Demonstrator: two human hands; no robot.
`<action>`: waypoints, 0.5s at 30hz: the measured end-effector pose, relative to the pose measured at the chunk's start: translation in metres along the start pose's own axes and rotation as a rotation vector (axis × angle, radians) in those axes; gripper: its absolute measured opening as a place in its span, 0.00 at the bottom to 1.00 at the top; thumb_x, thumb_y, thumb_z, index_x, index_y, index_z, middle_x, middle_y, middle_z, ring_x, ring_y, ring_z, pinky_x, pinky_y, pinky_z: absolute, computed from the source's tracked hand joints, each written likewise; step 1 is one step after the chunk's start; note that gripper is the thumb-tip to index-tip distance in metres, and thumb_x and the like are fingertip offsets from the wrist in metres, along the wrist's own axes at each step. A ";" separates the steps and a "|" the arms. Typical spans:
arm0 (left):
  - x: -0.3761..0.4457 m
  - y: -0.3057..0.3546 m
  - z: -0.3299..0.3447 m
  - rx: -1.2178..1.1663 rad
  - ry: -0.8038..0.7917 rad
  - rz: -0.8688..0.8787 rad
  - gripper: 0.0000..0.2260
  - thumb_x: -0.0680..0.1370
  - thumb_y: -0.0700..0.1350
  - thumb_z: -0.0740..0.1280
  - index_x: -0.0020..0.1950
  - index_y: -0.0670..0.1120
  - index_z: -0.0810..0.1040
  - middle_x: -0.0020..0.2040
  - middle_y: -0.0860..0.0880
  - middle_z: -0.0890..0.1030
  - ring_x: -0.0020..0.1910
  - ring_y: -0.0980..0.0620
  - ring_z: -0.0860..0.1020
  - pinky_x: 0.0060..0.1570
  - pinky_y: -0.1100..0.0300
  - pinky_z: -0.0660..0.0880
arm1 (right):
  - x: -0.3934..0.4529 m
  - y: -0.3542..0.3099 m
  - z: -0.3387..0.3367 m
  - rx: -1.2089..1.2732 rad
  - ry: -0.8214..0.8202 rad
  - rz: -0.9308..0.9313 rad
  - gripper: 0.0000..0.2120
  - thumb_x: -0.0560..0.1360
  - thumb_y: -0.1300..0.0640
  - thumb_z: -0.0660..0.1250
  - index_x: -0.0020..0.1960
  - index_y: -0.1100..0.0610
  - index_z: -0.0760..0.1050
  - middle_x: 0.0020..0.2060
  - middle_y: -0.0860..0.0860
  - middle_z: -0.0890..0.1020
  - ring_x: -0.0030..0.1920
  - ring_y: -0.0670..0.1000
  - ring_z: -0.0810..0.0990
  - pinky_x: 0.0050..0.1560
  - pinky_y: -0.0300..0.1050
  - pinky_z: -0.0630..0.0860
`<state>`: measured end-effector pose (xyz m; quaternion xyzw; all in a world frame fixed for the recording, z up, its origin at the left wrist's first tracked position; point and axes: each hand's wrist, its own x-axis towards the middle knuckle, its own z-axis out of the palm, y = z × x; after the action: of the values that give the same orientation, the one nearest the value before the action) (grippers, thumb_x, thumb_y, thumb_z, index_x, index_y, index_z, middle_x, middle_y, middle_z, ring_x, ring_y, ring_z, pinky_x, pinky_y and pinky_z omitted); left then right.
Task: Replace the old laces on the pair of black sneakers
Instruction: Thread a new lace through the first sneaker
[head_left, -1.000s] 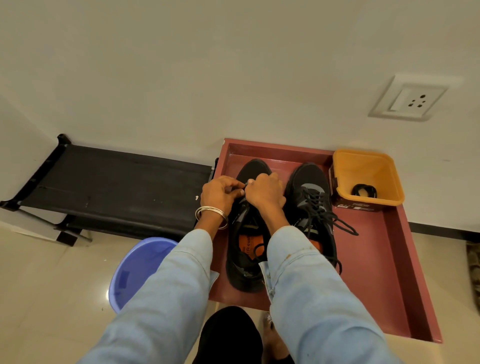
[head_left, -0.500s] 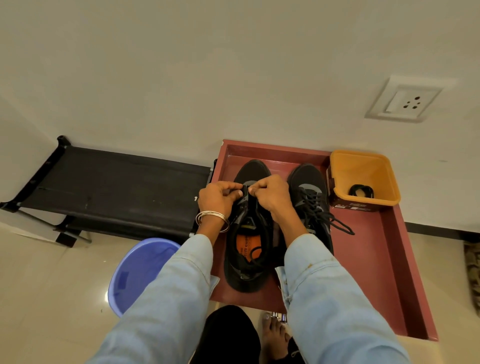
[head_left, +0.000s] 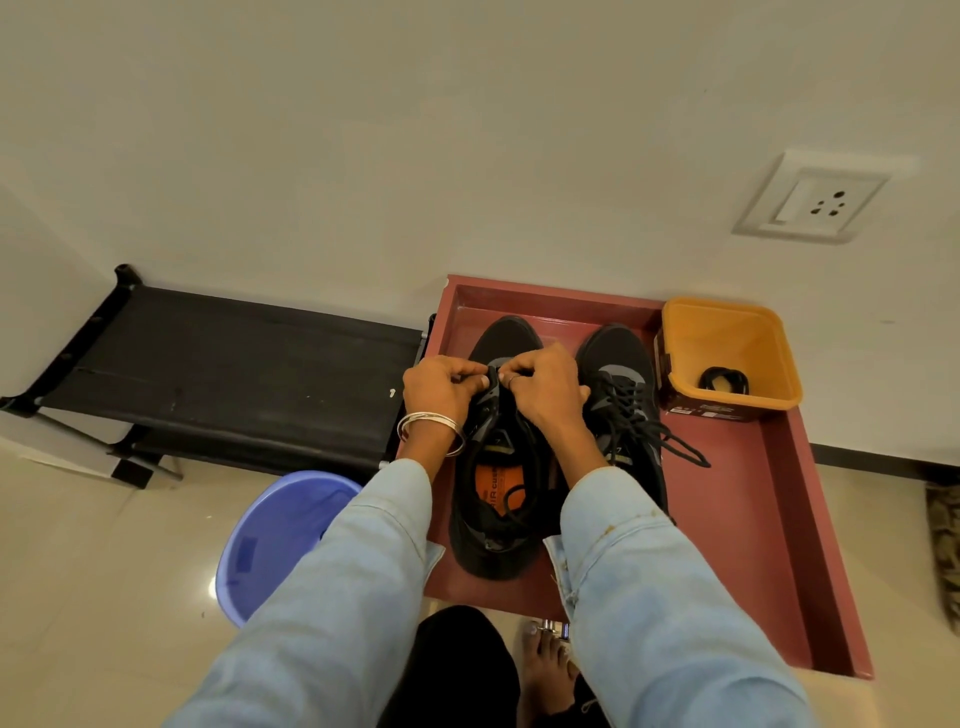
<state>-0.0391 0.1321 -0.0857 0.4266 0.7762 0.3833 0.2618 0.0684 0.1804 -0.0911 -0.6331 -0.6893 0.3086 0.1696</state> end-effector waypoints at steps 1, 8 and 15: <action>0.000 0.000 -0.001 -0.009 -0.005 -0.005 0.08 0.72 0.39 0.73 0.50 0.42 0.84 0.46 0.45 0.85 0.43 0.55 0.80 0.48 0.70 0.71 | 0.000 -0.001 0.003 0.008 0.019 0.029 0.08 0.73 0.57 0.68 0.38 0.48 0.82 0.49 0.49 0.81 0.56 0.54 0.73 0.48 0.56 0.63; 0.000 -0.004 -0.005 -0.032 -0.054 0.015 0.09 0.71 0.39 0.74 0.50 0.43 0.84 0.46 0.46 0.84 0.45 0.53 0.81 0.51 0.65 0.74 | -0.001 -0.022 0.009 -0.046 0.074 0.220 0.07 0.75 0.56 0.65 0.38 0.53 0.74 0.49 0.54 0.78 0.58 0.58 0.72 0.58 0.60 0.63; 0.000 -0.006 -0.004 -0.063 -0.040 -0.012 0.09 0.71 0.39 0.74 0.51 0.44 0.84 0.46 0.46 0.85 0.46 0.53 0.81 0.55 0.62 0.75 | -0.002 -0.027 0.007 0.068 -0.039 0.368 0.10 0.78 0.53 0.62 0.54 0.56 0.79 0.65 0.54 0.66 0.67 0.58 0.62 0.65 0.59 0.61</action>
<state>-0.0442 0.1289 -0.0882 0.4212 0.7609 0.3974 0.2927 0.0434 0.1766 -0.0791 -0.7362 -0.5544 0.3696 0.1181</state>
